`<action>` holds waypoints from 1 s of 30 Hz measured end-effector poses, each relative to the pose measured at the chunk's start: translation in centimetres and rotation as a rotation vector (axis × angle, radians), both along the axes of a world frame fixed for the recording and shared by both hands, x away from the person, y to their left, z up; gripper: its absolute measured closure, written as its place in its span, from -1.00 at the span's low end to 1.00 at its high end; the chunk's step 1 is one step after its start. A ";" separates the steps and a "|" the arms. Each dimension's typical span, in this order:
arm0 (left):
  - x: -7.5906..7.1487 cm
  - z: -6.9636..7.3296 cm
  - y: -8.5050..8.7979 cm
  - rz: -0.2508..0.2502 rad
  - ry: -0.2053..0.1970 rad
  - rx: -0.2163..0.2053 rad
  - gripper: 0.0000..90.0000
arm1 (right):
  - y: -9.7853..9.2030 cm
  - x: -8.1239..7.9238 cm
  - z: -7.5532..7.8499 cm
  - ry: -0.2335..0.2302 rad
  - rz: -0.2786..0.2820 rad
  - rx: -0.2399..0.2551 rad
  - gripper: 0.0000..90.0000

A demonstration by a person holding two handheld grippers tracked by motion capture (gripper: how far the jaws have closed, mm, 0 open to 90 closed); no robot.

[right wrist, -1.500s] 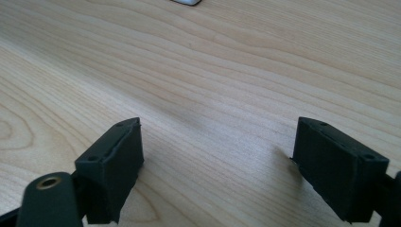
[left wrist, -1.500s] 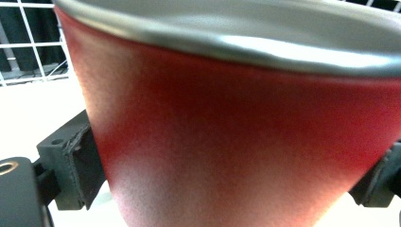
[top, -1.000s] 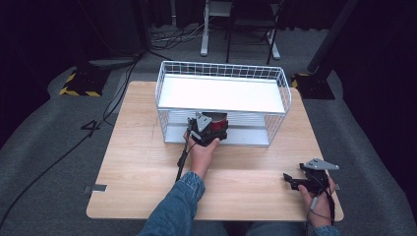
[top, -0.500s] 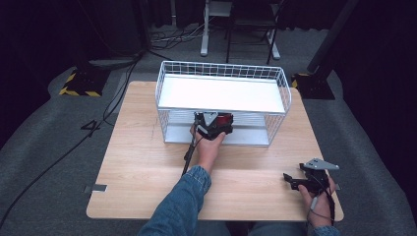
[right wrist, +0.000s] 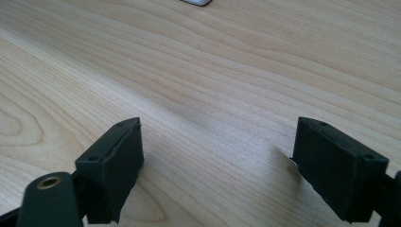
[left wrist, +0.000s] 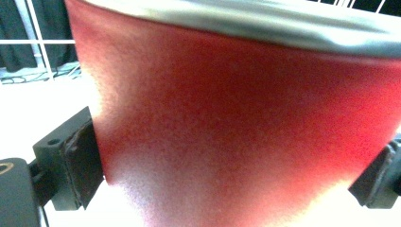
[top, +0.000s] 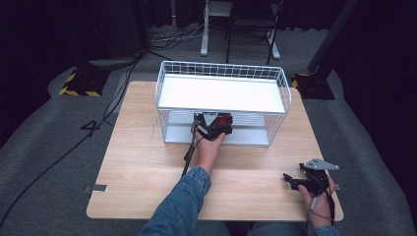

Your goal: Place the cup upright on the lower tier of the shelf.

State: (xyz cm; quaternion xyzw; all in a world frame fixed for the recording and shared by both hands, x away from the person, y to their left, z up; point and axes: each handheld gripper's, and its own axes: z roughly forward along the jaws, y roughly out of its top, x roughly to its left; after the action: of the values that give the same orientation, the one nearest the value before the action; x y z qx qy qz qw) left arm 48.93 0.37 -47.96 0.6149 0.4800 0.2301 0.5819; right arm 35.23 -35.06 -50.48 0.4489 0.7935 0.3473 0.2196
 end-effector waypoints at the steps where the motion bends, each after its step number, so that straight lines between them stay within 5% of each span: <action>1: 0.0 0.0 0.0 -0.004 0.003 0.001 -0.88 | 0.0 0.0 0.0 0.000 0.000 -0.001 -0.62; 3: 0.0 0.1 0.2 -0.007 -0.012 0.048 -0.88 | 0.0 0.0 0.0 -0.001 0.000 -0.002 -0.62; 7: -0.5 0.1 0.0 -0.014 0.020 0.016 -0.88 | 0.1 -0.1 0.0 -0.004 -0.001 -0.006 -0.62; 11: -0.9 0.0 0.2 -0.052 0.011 0.014 -0.87 | 0.1 -0.1 0.0 -0.008 -0.001 -0.009 -0.62; 12: -1.2 0.0 0.0 -0.060 0.026 -0.034 -0.87 | 0.1 -0.1 0.0 -0.009 -0.001 -0.011 -0.62; 13: -1.2 0.0 0.0 -0.060 0.026 -0.034 -0.87 | 0.1 -0.1 0.0 -0.009 -0.001 -0.011 -0.62; 14: -1.2 0.0 0.2 -0.085 0.015 -0.027 -0.87 | 0.1 -0.2 0.0 -0.013 -0.001 -0.014 -0.62; 15: -1.2 0.2 1.4 -0.022 -0.033 0.152 -0.87 | 0.2 -0.2 0.0 -0.015 -0.002 -0.014 -0.62; 30: -2.2 0.3 2.6 -0.035 -0.008 0.187 -0.86 | 0.1 -0.1 0.0 -0.006 0.005 -0.007 -0.62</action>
State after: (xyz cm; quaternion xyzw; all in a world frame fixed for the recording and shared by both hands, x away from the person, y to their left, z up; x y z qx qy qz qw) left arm 46.72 2.98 -47.67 0.6740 0.4432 0.2660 0.5278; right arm 35.13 -34.96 -50.47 0.4451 0.7951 0.3463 0.2230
